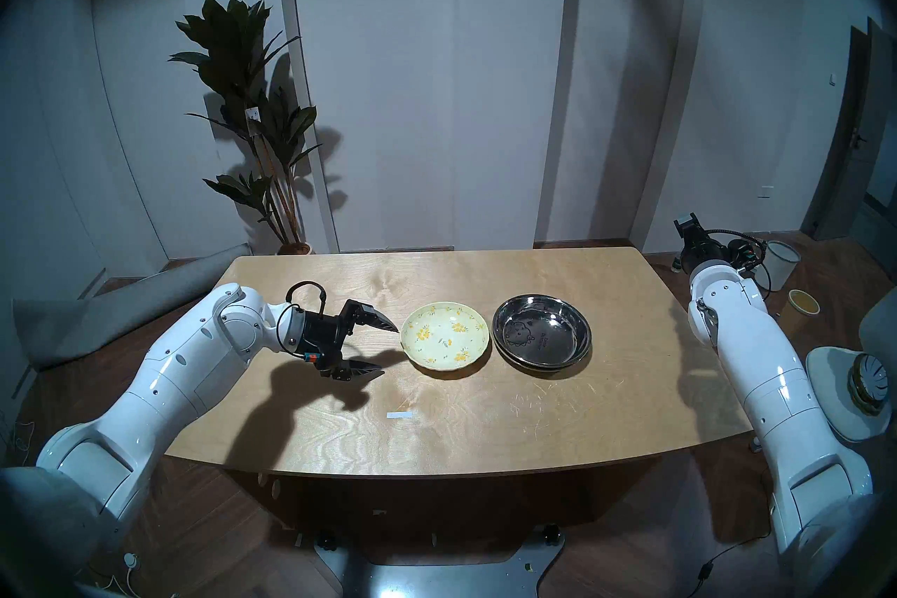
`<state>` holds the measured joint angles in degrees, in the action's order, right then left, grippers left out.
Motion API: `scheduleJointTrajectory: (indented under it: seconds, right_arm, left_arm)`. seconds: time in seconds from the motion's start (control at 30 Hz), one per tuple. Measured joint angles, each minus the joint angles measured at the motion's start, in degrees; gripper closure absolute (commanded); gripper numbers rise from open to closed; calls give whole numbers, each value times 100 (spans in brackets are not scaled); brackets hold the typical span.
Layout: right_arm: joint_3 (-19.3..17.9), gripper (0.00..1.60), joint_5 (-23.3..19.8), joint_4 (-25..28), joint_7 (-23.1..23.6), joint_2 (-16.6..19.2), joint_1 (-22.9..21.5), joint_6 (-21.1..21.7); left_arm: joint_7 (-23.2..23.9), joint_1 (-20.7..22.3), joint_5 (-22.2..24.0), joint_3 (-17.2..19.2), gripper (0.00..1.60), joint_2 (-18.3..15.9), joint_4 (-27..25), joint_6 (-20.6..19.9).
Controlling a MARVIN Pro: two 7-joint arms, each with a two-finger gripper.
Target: Stack the plates into one stack
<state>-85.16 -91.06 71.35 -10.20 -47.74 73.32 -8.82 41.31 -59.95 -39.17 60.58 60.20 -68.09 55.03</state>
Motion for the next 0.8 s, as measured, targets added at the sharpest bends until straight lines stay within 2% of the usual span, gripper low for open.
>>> scheduleJointTrajectory:
  seconds: [0.37, 0.8]
  right_arm:
    - [-151, 0, -12, -335, -4, 84, 244, -95]
    - [-176, 0, 1, -356, 104, 78, 396, -201]
  left_arm:
    - [-222, 155, -490, -374, 0, 114, -278, 1]
    - [-355, 345, -1271, -735, 0, 181, -250, 2]
